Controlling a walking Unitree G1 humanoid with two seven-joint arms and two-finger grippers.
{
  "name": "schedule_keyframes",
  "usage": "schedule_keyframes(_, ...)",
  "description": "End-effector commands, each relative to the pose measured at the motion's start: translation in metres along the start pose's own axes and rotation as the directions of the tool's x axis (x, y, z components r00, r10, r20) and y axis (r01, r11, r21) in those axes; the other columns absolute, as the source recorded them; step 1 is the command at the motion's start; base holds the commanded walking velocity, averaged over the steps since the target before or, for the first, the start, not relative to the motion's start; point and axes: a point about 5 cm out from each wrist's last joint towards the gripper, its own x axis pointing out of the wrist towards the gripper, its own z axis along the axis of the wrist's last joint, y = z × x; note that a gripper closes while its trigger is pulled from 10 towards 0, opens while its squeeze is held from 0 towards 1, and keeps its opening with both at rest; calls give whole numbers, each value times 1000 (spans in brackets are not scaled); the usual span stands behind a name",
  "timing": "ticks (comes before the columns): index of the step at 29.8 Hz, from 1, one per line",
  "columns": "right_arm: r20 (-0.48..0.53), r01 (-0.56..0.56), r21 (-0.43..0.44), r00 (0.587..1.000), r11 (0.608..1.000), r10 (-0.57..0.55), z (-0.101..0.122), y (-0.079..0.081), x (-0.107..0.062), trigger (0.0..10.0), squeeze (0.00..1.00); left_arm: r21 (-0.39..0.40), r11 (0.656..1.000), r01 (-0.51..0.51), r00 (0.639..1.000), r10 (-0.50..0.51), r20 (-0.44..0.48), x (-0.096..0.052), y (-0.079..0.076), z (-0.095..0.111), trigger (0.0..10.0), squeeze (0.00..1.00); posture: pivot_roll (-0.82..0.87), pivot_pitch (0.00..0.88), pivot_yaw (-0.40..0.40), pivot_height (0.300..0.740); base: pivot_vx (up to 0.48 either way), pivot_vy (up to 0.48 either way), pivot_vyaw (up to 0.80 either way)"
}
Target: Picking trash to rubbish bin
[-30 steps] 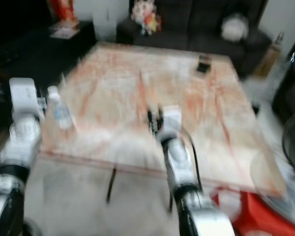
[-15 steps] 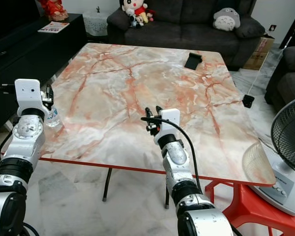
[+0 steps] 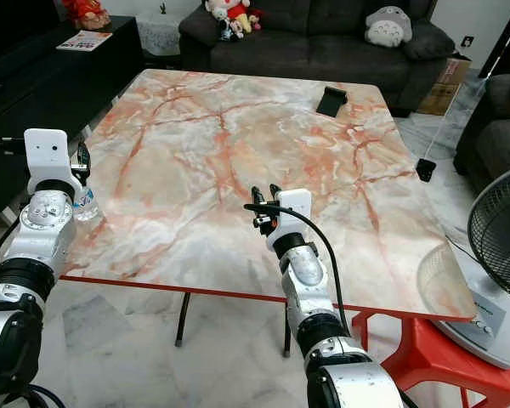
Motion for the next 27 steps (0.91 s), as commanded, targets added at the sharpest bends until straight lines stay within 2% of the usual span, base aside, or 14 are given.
schedule_keyframes(1, 1, -7, -6, 1000, 1000, 7, 0, 2, -1, 10000, 0, 31, 999, -28, 999, 29, -39, 3, 7, -3, 10000, 0, 50, 30, -44, 740, 0, 0, 0)
schedule_keyframes(7, 3, -9, 1, 1000, 1000, 9, -1, 3, -1, 10000, 0, -14, 999, -30, 999, 29, -33, 2, 8, -3, 10000, 0, 52, 28, -43, 740, 0, 0, 0)
schedule_keyframes(14, 3, -12, -1, 1000, 1000, 12, -2, 3, -3, 10000, 0, -123, 992, -41, 997, 33, -71, 3, 11, -6, 10000, 0, 48, 24, -44, 740, 0, 0, 0)
schedule_keyframes(20, 2, -4, -1, 1000, 1000, 4, -4, 1, -5, 10000, 0, -154, 988, -14, 997, 2, -75, 4, 7, -4, 10000, 0, 45, 47, -46, 740, 0, 0, 0)
schedule_keyframes(27, 0, 2, 3, 1000, 1000, -2, -7, 2, -10, 10000, 0, -148, 989, -18, 998, 7, -69, 7, 9, 0, 10000, 0, 45, 72, -49, 740, 0, 0, 0)
